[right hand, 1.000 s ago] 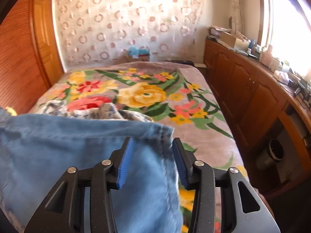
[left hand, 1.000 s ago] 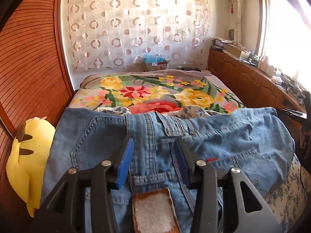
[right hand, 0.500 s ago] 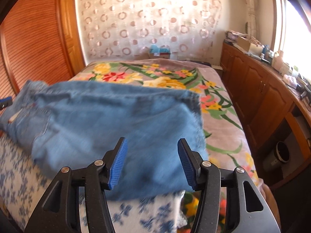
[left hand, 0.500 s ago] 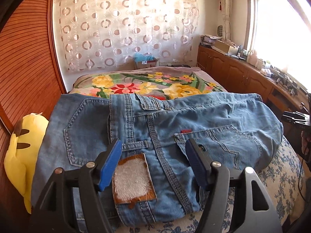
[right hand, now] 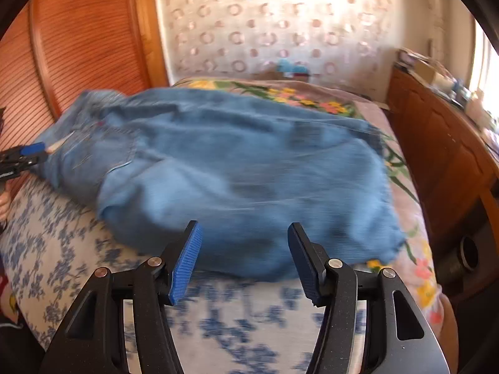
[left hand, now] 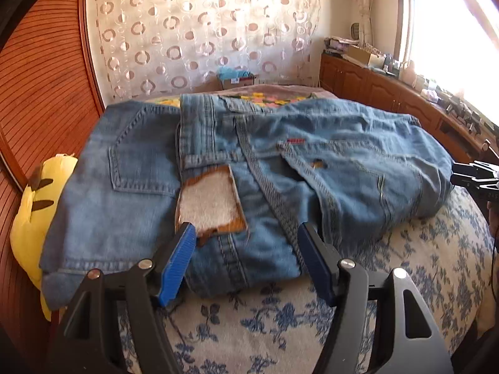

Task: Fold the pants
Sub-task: 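Open both grippers and press the folded jeans flat on the bed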

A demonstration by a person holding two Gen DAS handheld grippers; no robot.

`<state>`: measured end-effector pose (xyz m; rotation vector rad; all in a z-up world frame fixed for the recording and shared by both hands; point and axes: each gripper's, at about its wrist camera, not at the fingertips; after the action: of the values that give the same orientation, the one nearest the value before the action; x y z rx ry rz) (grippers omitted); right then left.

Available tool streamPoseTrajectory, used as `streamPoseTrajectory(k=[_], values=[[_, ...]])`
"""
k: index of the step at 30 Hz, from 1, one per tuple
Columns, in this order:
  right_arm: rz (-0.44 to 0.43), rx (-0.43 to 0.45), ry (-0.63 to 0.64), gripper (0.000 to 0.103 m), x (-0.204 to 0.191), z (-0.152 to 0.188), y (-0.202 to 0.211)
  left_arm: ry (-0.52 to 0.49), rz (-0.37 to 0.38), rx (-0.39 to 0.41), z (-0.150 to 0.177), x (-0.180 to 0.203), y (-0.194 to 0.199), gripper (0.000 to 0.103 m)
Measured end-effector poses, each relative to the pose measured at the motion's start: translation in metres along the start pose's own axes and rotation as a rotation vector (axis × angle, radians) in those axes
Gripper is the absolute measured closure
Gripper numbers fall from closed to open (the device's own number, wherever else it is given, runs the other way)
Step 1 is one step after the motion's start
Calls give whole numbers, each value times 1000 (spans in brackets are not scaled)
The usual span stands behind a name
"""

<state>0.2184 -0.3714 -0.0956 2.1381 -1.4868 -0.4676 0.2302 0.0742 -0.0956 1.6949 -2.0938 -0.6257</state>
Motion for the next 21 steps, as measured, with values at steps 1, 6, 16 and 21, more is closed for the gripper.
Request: streamPoseTrajectory(k=[1,6,16,21], values=[[-16,-5,16,44,-9,1,-3,0,-3,-5,3,-1,1,36],[-49,-15,76,40,-38,4,-12,5,-11,-22,17,-7,9,36],[-52,-39,160,34,-66,9,-25,26,11,-29,31,-11,8,45],[-36,-50,185,33,-72,10,-32,28,4,-16,27,-13,3,55]])
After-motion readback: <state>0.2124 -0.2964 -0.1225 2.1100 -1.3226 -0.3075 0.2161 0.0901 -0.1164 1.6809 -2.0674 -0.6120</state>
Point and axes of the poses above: each gripper's, at about its wrist camera, not at the fingertips, and y roughly against the way its jaws point, x to its right, z to its underside, and after that the axes turned 10 degrees about x, right-handed
